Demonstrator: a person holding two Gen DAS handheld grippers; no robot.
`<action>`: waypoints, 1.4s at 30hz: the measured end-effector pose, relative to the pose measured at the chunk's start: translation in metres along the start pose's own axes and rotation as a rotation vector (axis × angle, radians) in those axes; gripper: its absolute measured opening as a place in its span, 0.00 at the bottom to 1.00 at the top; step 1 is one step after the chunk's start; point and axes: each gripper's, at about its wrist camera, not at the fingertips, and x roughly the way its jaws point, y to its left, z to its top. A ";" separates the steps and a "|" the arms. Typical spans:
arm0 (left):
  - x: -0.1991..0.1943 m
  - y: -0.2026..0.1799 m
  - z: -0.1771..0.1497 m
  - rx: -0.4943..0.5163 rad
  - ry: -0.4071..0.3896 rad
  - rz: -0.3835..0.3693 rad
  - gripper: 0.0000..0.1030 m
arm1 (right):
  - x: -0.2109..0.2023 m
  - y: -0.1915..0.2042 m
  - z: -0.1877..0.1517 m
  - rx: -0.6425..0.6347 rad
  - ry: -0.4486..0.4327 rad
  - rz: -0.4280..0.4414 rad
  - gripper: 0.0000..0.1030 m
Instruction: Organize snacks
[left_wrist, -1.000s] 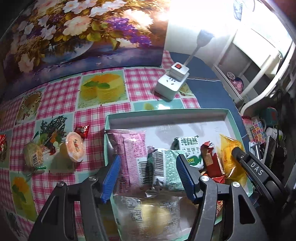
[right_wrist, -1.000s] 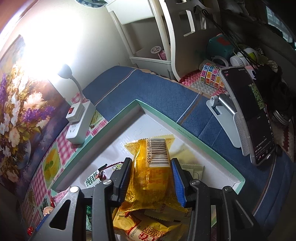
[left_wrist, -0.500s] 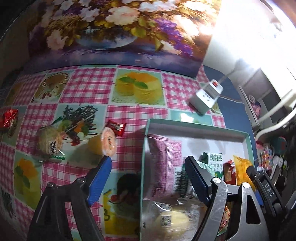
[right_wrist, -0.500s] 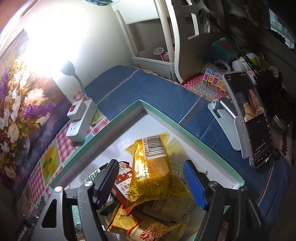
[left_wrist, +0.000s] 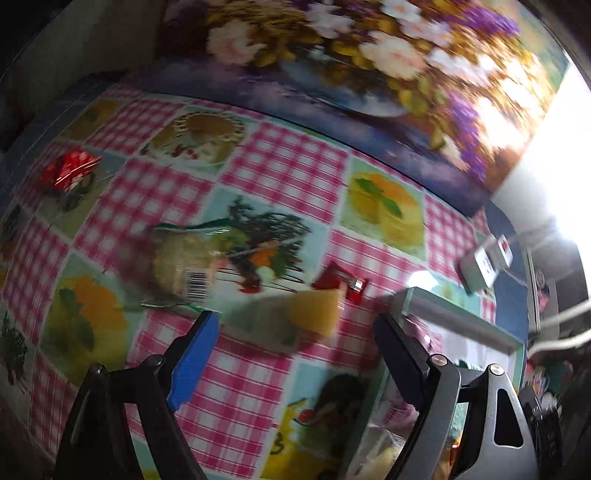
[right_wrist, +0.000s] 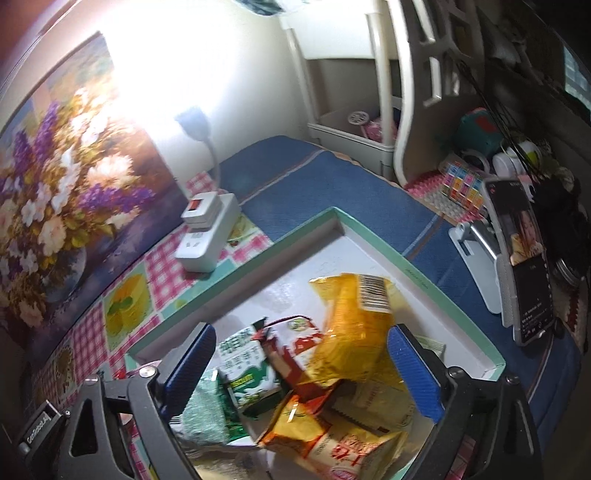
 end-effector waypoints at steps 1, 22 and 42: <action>-0.001 0.005 0.001 -0.020 -0.005 0.002 0.84 | -0.002 0.005 -0.001 -0.013 -0.004 0.005 0.93; -0.040 0.066 0.016 -0.122 -0.131 0.119 0.84 | -0.047 0.118 -0.047 -0.296 -0.017 0.200 1.00; -0.070 0.134 0.028 -0.209 -0.263 0.148 0.85 | -0.031 0.186 -0.091 -0.382 0.116 0.493 1.00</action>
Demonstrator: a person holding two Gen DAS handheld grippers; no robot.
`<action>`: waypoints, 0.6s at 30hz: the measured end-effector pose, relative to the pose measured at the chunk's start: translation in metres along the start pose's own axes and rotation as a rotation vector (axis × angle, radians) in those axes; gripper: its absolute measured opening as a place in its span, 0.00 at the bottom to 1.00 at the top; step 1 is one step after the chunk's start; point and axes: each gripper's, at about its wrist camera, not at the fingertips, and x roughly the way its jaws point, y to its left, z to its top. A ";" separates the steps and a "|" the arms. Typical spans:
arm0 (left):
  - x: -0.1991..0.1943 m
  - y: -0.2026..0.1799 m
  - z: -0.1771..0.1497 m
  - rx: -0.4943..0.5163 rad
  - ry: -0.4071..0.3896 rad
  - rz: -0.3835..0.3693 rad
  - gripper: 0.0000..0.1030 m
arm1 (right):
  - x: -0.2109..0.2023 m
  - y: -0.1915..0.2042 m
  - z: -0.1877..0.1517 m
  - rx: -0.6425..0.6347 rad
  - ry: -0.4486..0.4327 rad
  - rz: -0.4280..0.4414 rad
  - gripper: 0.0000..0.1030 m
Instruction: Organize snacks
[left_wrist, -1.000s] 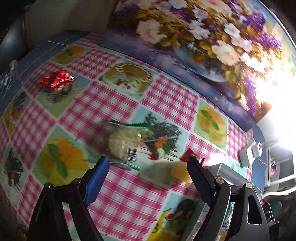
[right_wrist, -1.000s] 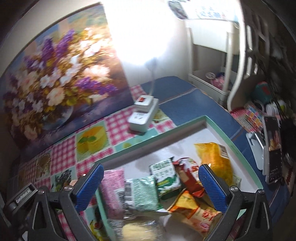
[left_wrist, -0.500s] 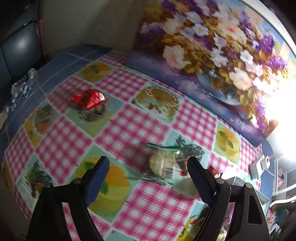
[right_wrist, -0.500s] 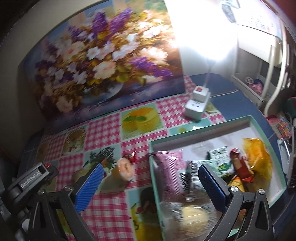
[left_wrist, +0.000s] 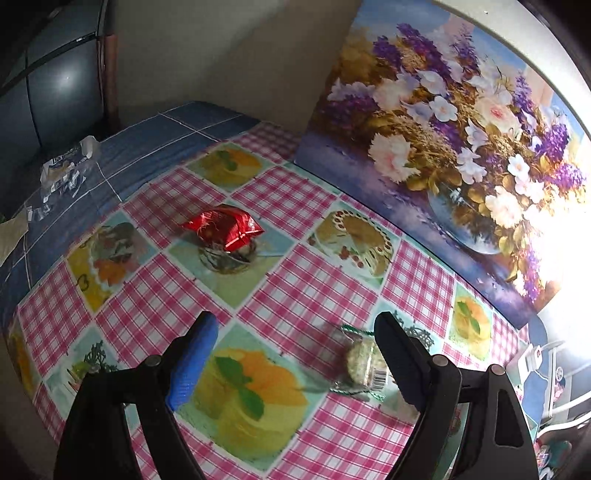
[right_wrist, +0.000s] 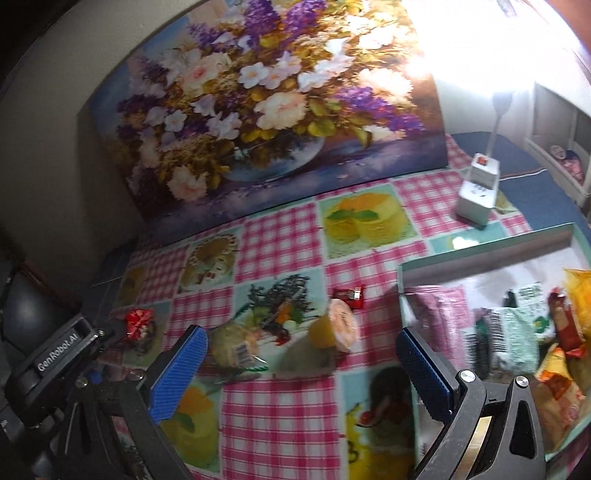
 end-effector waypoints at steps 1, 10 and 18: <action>0.002 0.002 0.001 0.001 0.003 0.003 0.85 | 0.003 0.000 -0.001 0.008 0.007 0.017 1.00; 0.017 0.007 0.002 -0.003 0.047 -0.020 0.85 | 0.025 -0.021 0.002 0.085 0.042 0.048 1.00; 0.038 -0.009 0.000 0.043 0.126 -0.076 0.85 | 0.034 -0.037 0.010 0.115 0.037 0.019 1.00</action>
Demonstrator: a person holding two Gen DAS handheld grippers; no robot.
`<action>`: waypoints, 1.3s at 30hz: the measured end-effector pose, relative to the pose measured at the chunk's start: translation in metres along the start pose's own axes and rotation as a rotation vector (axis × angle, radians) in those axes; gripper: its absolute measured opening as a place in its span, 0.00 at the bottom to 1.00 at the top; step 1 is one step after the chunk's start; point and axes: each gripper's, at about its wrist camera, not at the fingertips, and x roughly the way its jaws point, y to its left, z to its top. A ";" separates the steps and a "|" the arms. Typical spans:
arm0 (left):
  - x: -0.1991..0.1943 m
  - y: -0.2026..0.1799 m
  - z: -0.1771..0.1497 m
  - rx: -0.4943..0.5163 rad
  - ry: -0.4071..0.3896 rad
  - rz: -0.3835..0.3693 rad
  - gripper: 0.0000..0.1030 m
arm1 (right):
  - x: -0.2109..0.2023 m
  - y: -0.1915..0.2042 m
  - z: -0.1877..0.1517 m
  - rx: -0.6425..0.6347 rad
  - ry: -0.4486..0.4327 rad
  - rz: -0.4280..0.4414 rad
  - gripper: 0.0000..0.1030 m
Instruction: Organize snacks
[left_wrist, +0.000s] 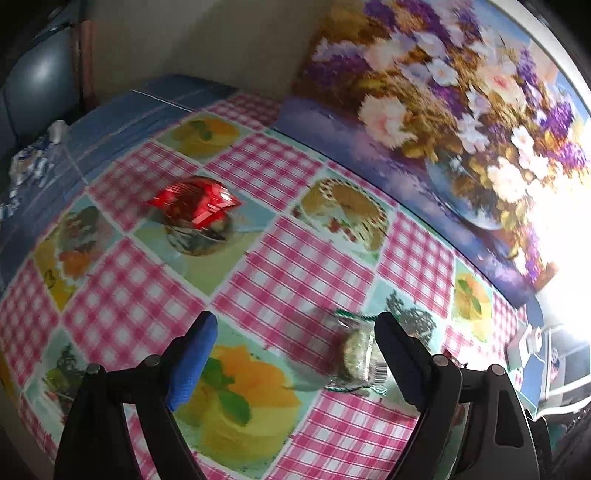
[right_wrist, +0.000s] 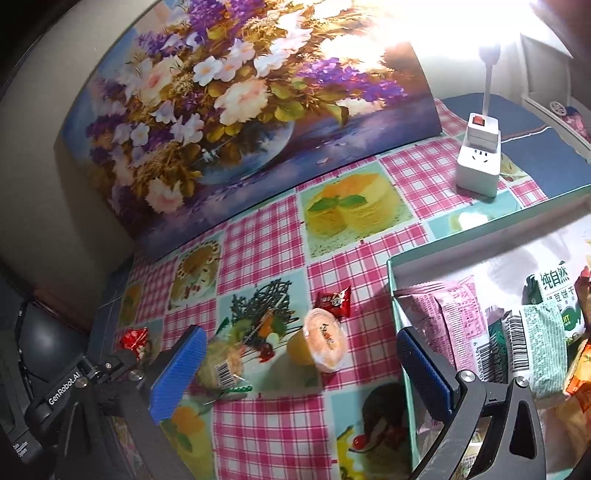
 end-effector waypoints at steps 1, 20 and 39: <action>0.004 -0.003 -0.001 0.009 0.013 -0.007 0.85 | 0.002 0.001 0.001 -0.007 0.009 -0.019 1.00; 0.054 -0.032 -0.006 0.068 0.144 -0.076 0.84 | 0.030 0.023 -0.010 -0.254 0.035 -0.173 0.78; 0.074 -0.053 -0.017 0.140 0.193 -0.082 0.68 | 0.052 0.023 -0.025 -0.289 0.118 -0.166 0.47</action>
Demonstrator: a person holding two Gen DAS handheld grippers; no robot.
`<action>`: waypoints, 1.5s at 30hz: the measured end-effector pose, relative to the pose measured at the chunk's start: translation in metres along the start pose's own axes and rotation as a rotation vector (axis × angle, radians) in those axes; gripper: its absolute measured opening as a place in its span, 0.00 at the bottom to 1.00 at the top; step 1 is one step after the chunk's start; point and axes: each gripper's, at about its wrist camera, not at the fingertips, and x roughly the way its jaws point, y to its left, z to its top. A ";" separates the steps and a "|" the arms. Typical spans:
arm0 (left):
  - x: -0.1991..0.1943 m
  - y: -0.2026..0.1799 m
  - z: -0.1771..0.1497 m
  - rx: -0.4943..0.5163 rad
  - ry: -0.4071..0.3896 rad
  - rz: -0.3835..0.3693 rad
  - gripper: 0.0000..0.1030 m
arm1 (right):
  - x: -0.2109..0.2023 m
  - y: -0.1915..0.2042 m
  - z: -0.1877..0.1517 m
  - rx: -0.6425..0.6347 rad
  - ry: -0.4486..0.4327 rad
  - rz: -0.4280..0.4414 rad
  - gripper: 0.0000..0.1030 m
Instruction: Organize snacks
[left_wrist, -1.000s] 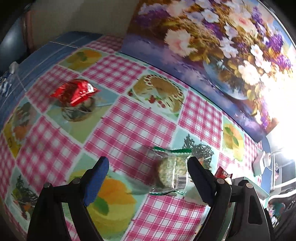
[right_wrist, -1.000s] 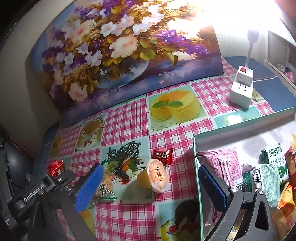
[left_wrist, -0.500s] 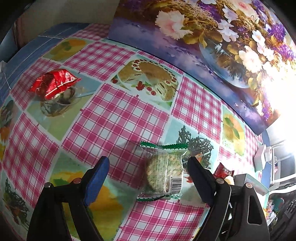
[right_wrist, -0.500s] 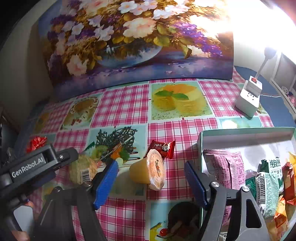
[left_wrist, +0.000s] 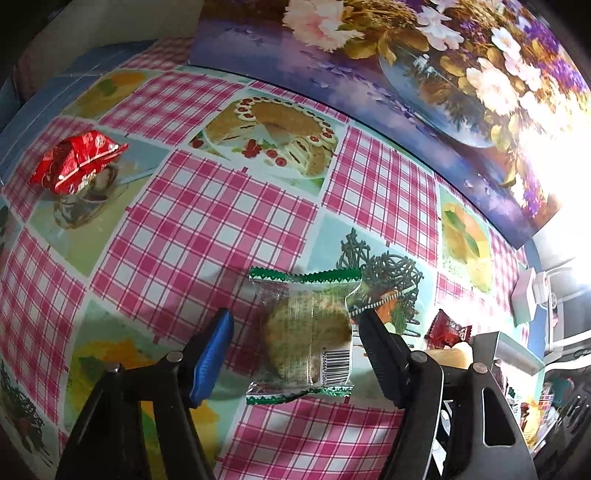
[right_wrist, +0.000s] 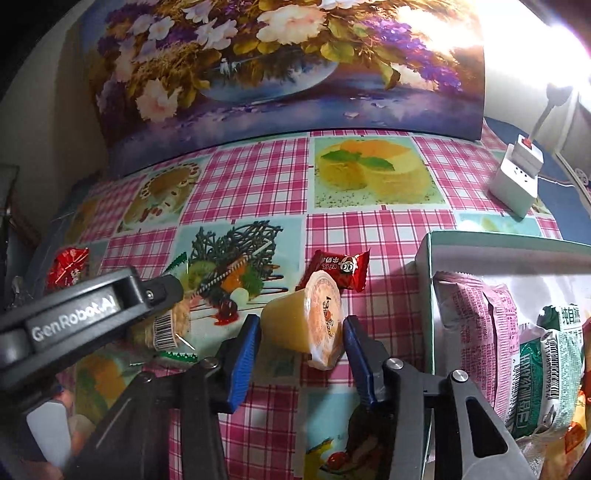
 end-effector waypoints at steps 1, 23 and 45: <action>0.000 -0.001 0.000 0.005 0.001 -0.002 0.64 | 0.000 0.000 0.000 0.002 -0.002 0.002 0.47; -0.030 -0.014 -0.002 0.065 -0.040 -0.007 0.49 | -0.020 -0.003 0.004 0.051 -0.042 0.063 0.38; -0.019 0.002 -0.006 0.002 0.007 -0.011 0.49 | -0.011 -0.014 0.005 0.123 -0.013 0.128 0.38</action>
